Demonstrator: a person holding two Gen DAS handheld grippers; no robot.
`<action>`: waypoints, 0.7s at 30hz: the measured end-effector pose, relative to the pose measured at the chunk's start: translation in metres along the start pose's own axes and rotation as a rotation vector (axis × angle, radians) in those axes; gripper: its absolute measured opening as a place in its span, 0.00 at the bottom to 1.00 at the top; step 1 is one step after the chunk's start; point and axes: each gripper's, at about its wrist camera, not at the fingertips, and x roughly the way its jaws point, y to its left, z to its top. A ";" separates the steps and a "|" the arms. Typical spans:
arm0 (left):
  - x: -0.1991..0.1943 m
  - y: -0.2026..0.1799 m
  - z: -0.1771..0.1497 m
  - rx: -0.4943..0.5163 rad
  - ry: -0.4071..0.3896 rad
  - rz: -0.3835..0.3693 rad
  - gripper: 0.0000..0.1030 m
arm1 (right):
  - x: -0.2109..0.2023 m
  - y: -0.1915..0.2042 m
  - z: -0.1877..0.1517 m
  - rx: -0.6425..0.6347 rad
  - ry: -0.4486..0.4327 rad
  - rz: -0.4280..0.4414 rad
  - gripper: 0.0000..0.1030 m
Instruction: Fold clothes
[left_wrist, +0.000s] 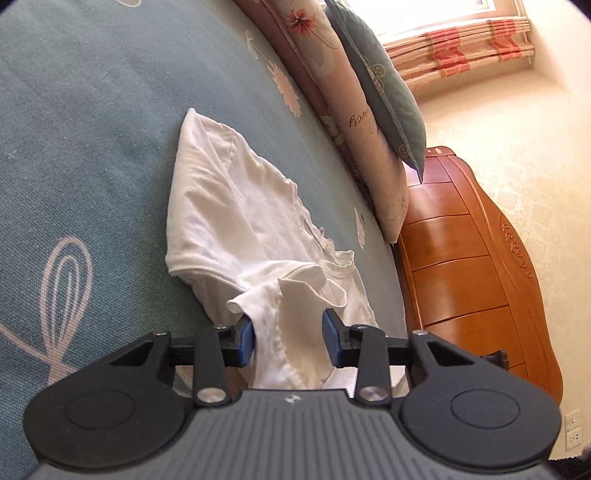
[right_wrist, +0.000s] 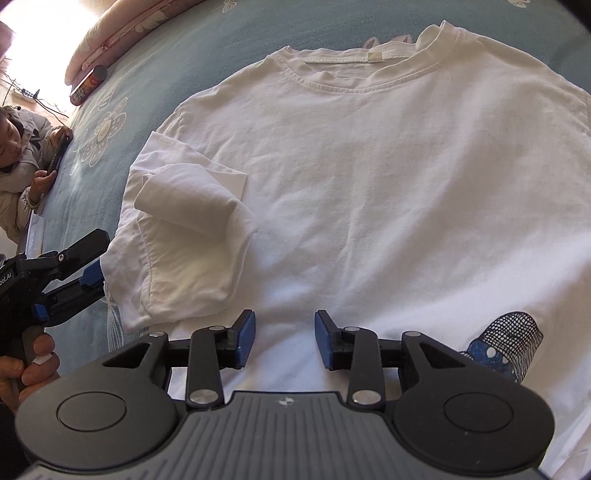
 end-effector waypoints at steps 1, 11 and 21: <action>0.000 -0.001 0.000 0.022 0.008 0.014 0.32 | 0.000 0.000 0.000 0.000 -0.001 0.001 0.39; -0.017 -0.031 0.005 0.183 0.011 0.201 0.00 | -0.005 0.012 0.000 -0.043 -0.019 -0.036 0.39; -0.095 -0.019 0.053 0.217 -0.004 0.441 0.00 | -0.018 0.050 0.003 -0.137 -0.062 -0.046 0.39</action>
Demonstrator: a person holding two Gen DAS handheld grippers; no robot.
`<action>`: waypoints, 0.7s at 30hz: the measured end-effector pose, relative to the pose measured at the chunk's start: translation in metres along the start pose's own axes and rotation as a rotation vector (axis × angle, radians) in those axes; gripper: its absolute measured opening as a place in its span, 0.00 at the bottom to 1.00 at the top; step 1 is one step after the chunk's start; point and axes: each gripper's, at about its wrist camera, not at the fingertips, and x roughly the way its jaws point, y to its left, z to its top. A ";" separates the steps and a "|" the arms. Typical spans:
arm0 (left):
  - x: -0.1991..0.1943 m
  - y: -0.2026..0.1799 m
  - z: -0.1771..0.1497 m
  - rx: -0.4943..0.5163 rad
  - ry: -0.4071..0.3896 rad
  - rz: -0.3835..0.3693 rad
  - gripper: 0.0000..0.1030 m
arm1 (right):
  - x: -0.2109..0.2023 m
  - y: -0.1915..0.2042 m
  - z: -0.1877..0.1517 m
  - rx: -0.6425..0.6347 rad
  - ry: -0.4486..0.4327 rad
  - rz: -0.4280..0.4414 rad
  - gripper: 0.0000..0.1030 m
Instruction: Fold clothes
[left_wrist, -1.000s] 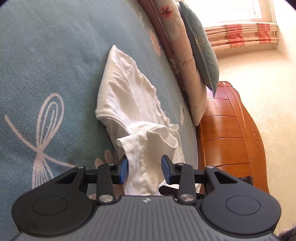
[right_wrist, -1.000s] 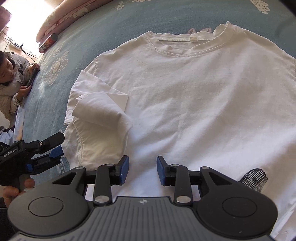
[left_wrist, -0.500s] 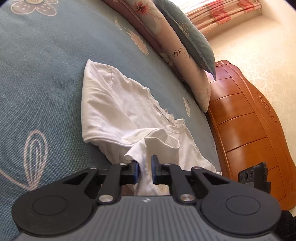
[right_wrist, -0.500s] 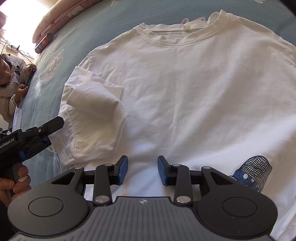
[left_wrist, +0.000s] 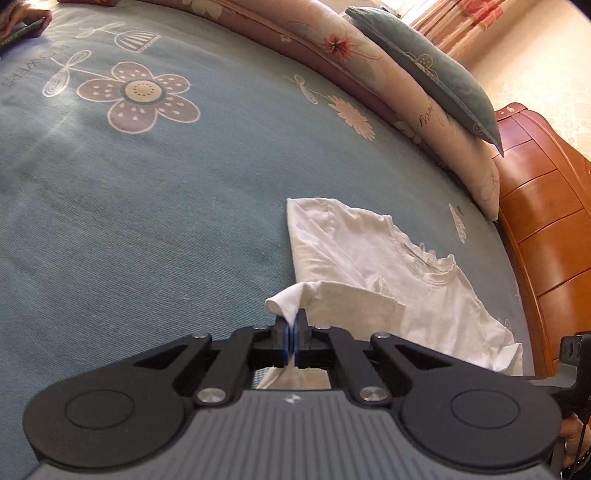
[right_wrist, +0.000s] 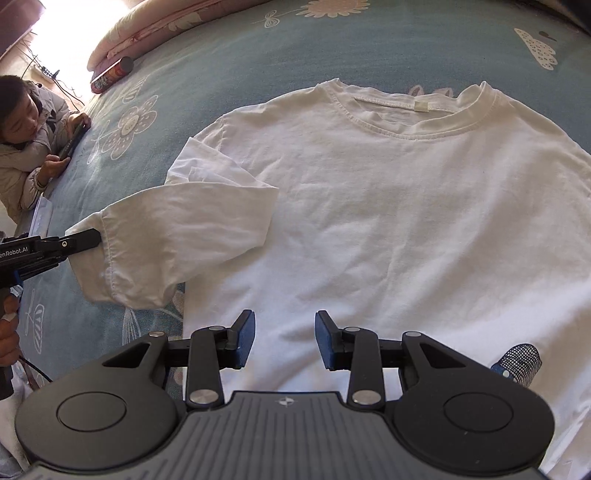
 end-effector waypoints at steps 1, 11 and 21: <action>-0.008 0.008 0.005 0.002 -0.004 0.033 0.00 | 0.000 0.003 0.001 -0.003 -0.002 0.001 0.39; -0.068 0.073 0.057 -0.031 -0.055 0.302 0.00 | 0.004 0.020 0.007 -0.006 -0.005 -0.008 0.39; -0.102 0.117 0.079 -0.115 -0.101 0.454 0.00 | 0.008 0.030 0.013 -0.022 -0.005 -0.027 0.39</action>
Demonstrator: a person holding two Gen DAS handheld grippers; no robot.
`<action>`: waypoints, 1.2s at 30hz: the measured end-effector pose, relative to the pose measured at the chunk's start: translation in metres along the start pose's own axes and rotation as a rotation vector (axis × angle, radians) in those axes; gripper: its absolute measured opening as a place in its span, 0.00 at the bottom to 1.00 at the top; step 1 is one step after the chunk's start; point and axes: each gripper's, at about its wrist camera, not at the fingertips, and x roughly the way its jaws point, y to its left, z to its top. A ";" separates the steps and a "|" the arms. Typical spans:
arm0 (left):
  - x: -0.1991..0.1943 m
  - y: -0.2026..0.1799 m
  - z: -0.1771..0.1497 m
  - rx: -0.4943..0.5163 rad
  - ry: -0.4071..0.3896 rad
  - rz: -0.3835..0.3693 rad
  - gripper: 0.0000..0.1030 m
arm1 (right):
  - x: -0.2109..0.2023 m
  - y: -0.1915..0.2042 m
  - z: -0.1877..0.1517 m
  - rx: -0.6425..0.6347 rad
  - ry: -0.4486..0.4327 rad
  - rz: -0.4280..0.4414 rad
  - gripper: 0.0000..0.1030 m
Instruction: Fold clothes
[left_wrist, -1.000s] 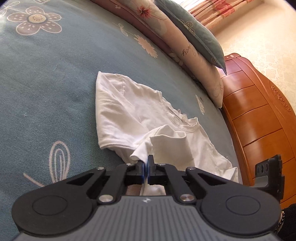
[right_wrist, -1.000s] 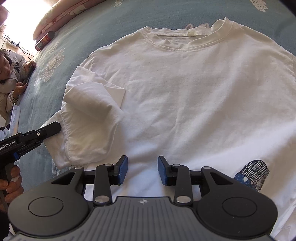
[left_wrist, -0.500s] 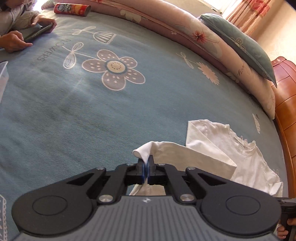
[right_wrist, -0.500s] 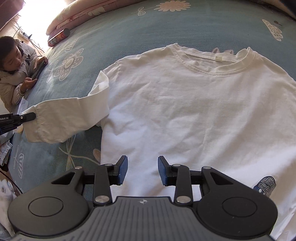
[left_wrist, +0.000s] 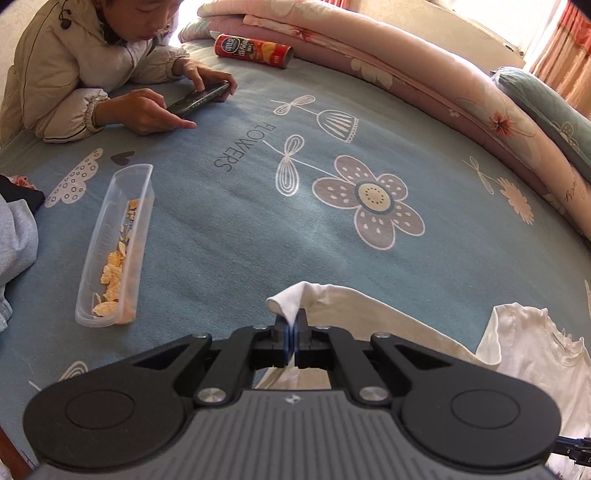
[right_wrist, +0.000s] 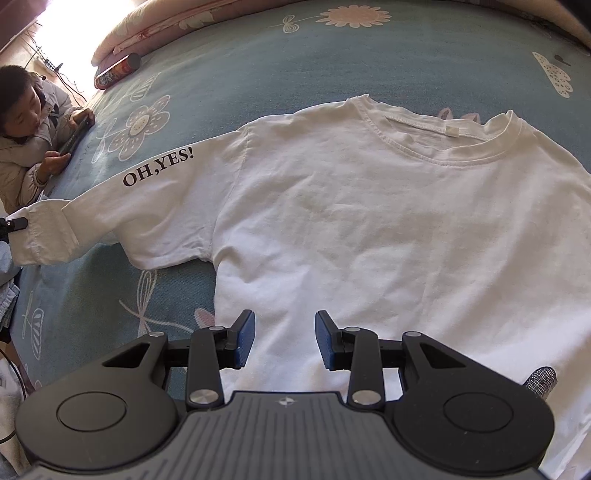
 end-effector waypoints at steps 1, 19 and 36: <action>-0.001 0.005 0.003 -0.024 0.004 0.010 0.00 | 0.000 0.000 0.000 -0.001 0.000 -0.004 0.39; 0.037 0.037 -0.003 -0.042 0.190 0.221 0.08 | 0.003 0.002 0.011 -0.015 -0.009 -0.015 0.43; 0.044 -0.099 -0.017 0.248 0.206 -0.073 0.21 | 0.001 -0.002 0.008 0.011 -0.023 0.000 0.43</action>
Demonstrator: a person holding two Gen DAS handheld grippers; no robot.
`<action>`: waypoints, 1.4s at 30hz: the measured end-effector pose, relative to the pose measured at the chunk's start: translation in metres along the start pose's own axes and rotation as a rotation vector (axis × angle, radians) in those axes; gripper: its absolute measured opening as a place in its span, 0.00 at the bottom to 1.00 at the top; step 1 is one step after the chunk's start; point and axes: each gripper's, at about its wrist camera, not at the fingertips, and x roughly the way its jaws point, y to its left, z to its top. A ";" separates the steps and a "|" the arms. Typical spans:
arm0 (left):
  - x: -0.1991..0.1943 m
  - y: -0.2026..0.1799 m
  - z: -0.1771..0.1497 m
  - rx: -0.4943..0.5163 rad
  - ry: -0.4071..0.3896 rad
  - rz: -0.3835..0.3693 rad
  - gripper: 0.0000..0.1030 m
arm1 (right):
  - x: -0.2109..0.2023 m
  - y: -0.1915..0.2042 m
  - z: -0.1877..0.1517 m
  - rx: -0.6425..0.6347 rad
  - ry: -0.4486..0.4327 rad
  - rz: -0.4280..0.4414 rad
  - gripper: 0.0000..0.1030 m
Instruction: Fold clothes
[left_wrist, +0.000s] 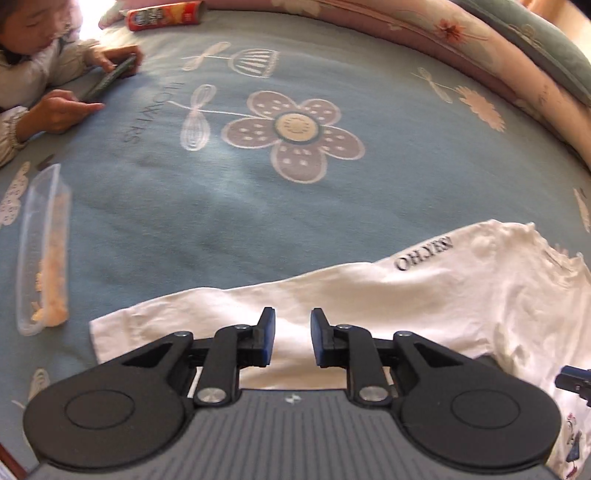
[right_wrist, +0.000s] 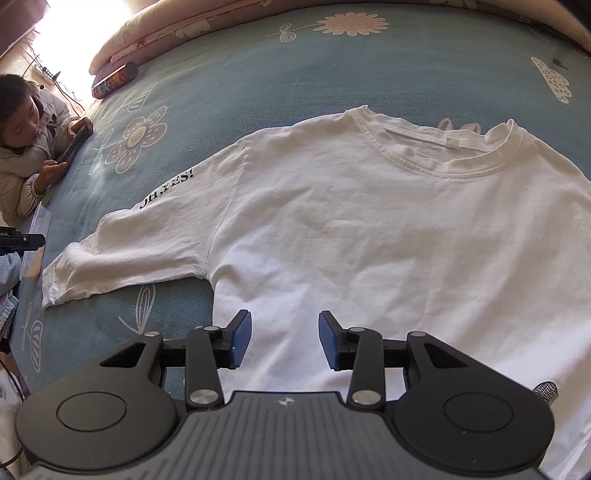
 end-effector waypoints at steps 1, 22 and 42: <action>0.009 -0.015 0.002 0.022 0.013 -0.056 0.21 | -0.001 0.000 -0.001 0.002 -0.001 0.001 0.43; 0.072 -0.117 0.025 0.161 -0.063 -0.058 0.32 | -0.039 -0.024 -0.055 0.203 -0.092 -0.101 0.46; 0.016 -0.285 -0.082 0.447 -0.077 -0.195 0.41 | -0.081 -0.093 -0.072 0.193 -0.137 -0.032 0.49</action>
